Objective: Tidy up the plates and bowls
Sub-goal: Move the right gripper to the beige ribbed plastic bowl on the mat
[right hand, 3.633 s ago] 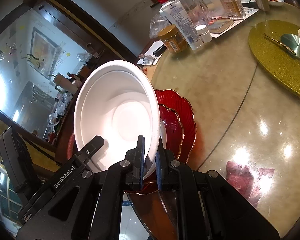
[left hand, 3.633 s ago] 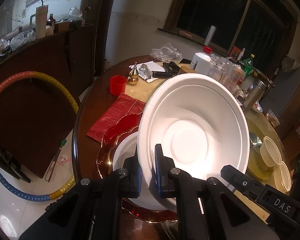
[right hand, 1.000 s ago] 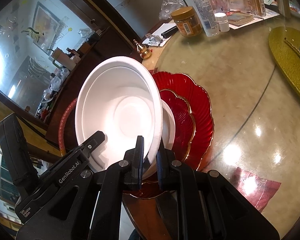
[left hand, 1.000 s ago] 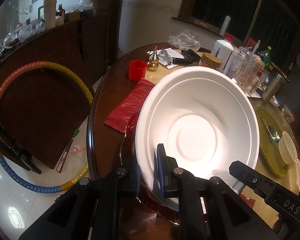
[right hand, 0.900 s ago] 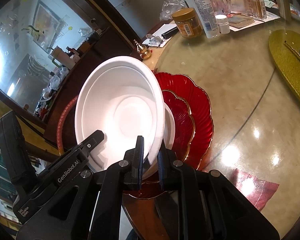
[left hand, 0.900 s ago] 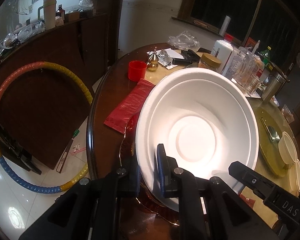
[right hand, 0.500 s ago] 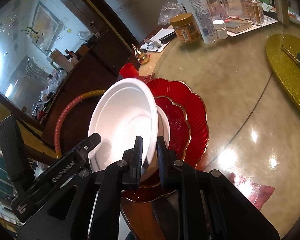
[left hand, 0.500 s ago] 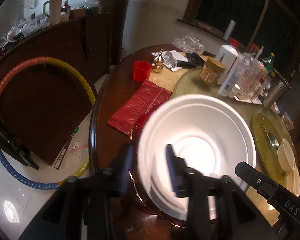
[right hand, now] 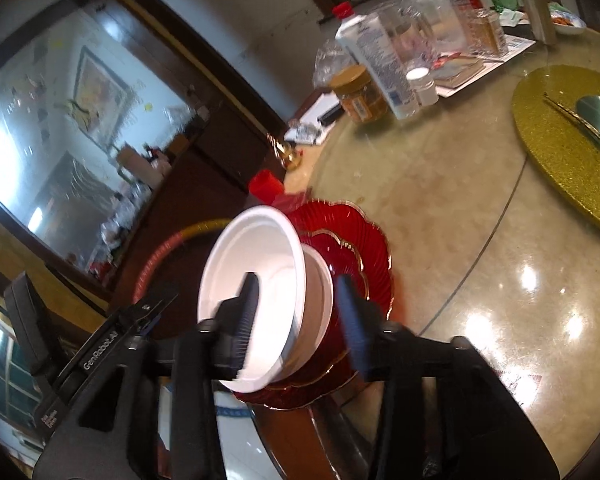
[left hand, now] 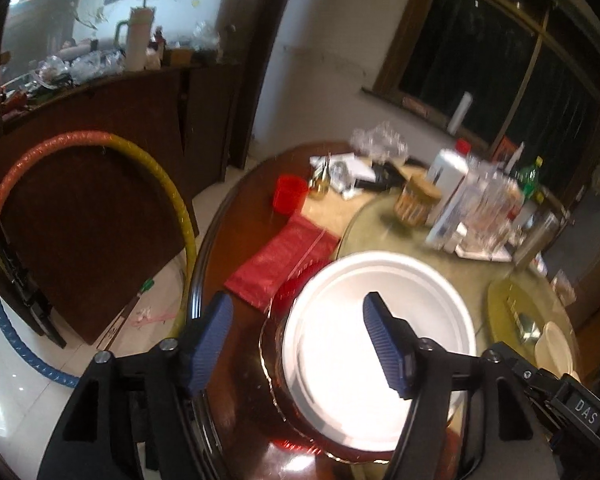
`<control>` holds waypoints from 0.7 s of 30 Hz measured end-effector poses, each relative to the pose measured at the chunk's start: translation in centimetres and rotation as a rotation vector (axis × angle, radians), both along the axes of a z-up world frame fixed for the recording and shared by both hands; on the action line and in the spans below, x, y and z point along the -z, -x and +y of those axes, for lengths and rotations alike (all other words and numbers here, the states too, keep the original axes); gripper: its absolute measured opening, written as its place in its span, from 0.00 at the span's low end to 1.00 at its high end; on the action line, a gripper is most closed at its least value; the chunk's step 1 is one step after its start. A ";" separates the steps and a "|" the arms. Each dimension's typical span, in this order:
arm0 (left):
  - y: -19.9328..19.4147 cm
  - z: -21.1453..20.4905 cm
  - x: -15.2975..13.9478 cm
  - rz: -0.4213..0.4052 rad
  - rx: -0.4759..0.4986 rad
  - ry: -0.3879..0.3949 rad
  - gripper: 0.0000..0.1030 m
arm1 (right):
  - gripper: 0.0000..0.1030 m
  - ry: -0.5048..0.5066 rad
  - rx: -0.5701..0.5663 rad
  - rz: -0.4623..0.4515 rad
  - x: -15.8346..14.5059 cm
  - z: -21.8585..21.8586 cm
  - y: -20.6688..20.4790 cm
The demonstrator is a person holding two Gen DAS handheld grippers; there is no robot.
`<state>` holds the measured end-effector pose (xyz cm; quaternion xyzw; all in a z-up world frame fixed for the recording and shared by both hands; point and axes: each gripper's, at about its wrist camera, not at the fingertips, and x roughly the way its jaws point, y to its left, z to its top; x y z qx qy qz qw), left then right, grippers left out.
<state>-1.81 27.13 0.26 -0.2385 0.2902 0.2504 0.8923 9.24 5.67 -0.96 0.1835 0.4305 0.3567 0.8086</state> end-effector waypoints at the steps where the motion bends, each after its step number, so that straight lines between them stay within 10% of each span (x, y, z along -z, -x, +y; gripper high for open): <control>1: 0.2 -0.2 -0.3 -0.021 -0.006 -0.011 0.71 | 0.41 -0.005 0.010 -0.005 -0.1 -0.3 0.1; 21: -5.2 -12.3 -1.4 -0.002 0.339 -0.139 0.78 | 0.53 -0.105 0.254 0.040 0.4 -12.9 -0.6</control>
